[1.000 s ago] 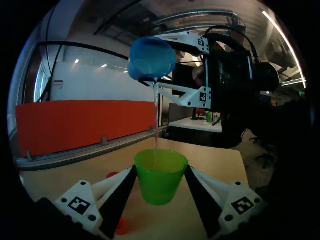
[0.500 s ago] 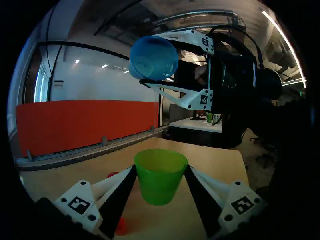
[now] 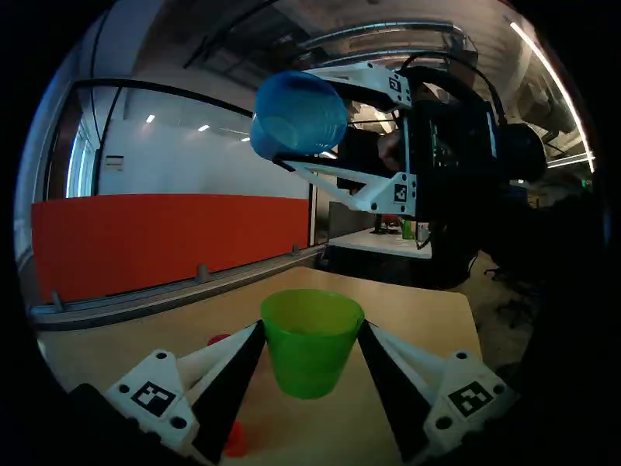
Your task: Pour water
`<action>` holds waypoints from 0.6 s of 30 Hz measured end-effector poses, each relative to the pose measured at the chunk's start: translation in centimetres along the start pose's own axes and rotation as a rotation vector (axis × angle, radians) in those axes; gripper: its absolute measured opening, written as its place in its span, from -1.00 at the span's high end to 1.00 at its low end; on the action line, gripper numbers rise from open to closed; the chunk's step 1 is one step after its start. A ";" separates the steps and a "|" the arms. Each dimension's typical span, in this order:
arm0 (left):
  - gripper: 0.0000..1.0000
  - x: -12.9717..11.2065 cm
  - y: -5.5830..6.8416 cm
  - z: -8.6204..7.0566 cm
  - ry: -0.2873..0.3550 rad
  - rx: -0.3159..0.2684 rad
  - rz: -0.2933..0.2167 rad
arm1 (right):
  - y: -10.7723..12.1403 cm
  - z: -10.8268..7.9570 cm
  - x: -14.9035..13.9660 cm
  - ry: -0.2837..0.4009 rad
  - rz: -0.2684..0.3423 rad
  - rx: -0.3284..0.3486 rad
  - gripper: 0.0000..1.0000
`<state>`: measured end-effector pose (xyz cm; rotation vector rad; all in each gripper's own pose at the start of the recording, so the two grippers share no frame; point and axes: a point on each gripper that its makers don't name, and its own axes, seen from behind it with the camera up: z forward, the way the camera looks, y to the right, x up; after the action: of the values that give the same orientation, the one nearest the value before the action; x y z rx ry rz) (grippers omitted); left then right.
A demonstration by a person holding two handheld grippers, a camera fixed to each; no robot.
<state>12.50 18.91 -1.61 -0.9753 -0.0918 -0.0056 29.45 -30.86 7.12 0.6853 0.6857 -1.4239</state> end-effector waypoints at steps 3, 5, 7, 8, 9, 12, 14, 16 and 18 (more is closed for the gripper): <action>-0.71 0.1 0.0 0.0 0.000 0.001 0.001 | -0.3 -0.2 -0.3 -0.001 0.058 0.000 -0.78; -0.71 0.1 0.0 0.0 0.000 0.003 0.003 | -0.5 -0.4 -0.4 -0.001 0.105 0.002 -0.78; -0.71 0.1 -0.1 0.0 0.002 0.003 0.003 | -0.6 -0.7 -0.6 0.001 0.162 0.003 -0.78; -0.72 0.1 0.0 -0.1 0.002 0.003 0.002 | -0.7 -0.8 -0.6 0.002 0.192 0.003 -0.78; -0.71 0.1 0.0 -0.1 0.003 0.003 0.002 | -0.8 -0.9 -0.6 0.004 0.226 0.003 -0.78; -0.72 0.2 0.0 0.0 0.005 0.004 0.001 | -0.8 -1.4 -0.3 0.018 0.328 0.002 -0.78; -0.71 0.2 -0.1 0.0 0.005 0.006 0.003 | -0.9 -1.6 -0.2 0.026 0.404 0.004 -0.78; -0.72 0.2 -0.1 0.0 0.005 0.008 0.004 | -1.1 -1.7 0.0 0.035 0.481 0.005 -0.78; -0.72 0.2 -0.1 0.0 0.005 0.008 0.004 | -1.2 -1.9 0.1 0.043 0.553 0.007 -0.78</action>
<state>12.73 18.84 -1.53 -0.9675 -0.0848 -0.0039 28.17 -29.47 5.81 0.8359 0.4733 -0.9036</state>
